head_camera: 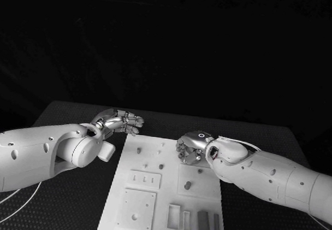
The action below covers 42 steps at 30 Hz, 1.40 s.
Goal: Assemble the parts on the task board
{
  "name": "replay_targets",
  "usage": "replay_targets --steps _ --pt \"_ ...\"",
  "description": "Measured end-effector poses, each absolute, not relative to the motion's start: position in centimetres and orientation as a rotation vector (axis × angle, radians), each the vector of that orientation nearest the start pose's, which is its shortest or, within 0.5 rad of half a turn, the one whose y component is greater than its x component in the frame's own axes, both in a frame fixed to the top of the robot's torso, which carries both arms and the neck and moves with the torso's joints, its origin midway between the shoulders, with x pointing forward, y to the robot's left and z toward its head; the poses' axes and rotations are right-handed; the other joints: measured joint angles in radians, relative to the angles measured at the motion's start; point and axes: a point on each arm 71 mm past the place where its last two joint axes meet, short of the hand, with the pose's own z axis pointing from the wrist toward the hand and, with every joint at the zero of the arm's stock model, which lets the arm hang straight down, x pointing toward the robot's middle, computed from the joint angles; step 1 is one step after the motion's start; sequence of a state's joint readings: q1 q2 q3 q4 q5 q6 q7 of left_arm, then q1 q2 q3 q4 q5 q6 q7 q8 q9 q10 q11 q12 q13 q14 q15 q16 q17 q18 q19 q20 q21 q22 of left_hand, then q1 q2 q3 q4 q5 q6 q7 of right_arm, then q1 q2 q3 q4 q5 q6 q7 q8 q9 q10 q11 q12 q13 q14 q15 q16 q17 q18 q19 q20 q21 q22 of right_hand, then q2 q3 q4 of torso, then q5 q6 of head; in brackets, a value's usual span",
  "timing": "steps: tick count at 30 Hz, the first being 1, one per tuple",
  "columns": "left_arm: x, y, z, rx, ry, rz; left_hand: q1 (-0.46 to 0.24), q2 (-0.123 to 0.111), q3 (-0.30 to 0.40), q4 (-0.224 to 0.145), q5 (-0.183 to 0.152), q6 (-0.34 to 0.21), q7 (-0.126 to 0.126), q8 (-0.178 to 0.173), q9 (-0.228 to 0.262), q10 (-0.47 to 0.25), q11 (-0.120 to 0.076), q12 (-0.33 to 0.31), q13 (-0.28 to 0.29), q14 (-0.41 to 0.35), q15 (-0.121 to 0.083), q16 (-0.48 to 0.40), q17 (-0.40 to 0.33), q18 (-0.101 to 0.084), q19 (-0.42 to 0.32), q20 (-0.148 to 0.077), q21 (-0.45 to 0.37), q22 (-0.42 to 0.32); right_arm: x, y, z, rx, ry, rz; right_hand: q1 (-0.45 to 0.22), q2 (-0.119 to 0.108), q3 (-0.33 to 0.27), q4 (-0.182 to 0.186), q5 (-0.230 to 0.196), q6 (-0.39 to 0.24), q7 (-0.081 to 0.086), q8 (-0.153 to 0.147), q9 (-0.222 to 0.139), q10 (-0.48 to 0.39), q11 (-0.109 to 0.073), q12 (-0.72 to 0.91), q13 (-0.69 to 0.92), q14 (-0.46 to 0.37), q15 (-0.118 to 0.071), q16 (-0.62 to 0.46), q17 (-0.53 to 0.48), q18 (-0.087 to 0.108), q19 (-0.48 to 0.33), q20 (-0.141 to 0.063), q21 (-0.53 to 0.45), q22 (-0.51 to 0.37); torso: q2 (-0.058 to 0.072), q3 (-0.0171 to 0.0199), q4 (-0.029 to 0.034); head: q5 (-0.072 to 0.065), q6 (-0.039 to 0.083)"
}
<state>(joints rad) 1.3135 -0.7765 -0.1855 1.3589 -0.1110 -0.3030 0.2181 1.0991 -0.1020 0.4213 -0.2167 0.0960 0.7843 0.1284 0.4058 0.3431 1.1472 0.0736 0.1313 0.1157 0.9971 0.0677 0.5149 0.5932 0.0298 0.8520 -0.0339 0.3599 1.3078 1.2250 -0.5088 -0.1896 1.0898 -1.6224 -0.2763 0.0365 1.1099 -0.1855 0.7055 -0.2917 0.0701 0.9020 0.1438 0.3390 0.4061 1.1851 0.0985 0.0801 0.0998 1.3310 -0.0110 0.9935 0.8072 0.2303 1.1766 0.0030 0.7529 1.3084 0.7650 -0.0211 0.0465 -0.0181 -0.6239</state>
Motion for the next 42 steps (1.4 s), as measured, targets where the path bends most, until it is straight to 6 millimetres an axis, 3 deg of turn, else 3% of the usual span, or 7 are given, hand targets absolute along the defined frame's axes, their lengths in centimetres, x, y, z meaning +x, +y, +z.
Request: replay_targets --steps 7,13,38,42 --pt "52.10 22.72 -19.21 -1.029 1.618 -1.270 0.000 0.000 0.000 0.000 0.000 0.000 0.000 0.000 0.000 0.000 0.000 0.000 0.000 0.000 0.000 0.000 0.001 0.000 0.000 0.000 0.000 0.000 53.48 -14.28 -24.27 -0.531 1.692 0.518 0.007 0.007 0.032 0.001 -0.008 0.025 -0.004 0.006 0.008 0.023 -0.006 0.005 0.013 -0.005 -0.005 0.008 -0.008 -0.001 -0.003 -0.003 0.006 0.000 0.001 -0.0002 -0.0009 -0.002 -0.002" --pt "52.08 22.71 -19.21 -1.030 1.618 -1.270 0.000 0.000 0.000 0.000 0.000 0.000 0.000 0.000 0.001 0.000 0.000 -0.004 0.000 0.000 0.000 0.000 0.002 0.000 0.000 0.000 0.004 0.000 53.43 -14.24 -24.31 -0.554 1.683 0.505 0.017 -0.004 0.052 0.002 -0.013 0.031 -0.008 0.009 0.013 0.032 -0.014 0.004 0.021 -0.008 -0.009 0.012 -0.013 -0.006 -0.004 -0.004 0.010 0.000 0.002 -0.0001 -0.0013 -0.003 -0.003" --pt "52.10 22.72 -19.21 -1.030 1.618 -1.270 0.000 0.000 0.003 -0.003 0.000 0.000 0.000 -0.004 0.001 0.000 0.000 -0.004 0.000 0.000 0.000 0.000 0.003 -0.002 0.000 0.000 0.004 0.000 53.02 -13.61 -24.70 -0.560 1.622 0.472 0.017 -0.004 0.047 0.002 -0.016 0.052 -0.013 0.020 0.026 0.070 -0.023 0.020 0.054 -0.001 -0.022 0.043 -0.016 -0.023 0.004 -0.014 0.037 0.000 0.005 -0.0006 -0.0009 -0.001 0.001" --pt "52.13 22.76 -19.21 -1.031 1.617 -1.268 0.000 0.000 0.003 -0.003 0.000 0.000 0.000 -0.004 0.001 0.000 0.000 -0.004 0.000 0.000 0.000 0.000 0.004 -0.002 0.000 0.000 0.008 0.000 52.91 -13.49 -24.74 -0.554 1.611 0.468 0.008 0.002 0.080 0.006 -0.017 0.118 -0.036 0.053 0.039 0.125 -0.053 0.048 0.067 0.010 -0.044 0.065 -0.008 -0.023 0.015 -0.025 0.058 0.000 0.005 -0.0012 -0.0012 -0.001 0.002"
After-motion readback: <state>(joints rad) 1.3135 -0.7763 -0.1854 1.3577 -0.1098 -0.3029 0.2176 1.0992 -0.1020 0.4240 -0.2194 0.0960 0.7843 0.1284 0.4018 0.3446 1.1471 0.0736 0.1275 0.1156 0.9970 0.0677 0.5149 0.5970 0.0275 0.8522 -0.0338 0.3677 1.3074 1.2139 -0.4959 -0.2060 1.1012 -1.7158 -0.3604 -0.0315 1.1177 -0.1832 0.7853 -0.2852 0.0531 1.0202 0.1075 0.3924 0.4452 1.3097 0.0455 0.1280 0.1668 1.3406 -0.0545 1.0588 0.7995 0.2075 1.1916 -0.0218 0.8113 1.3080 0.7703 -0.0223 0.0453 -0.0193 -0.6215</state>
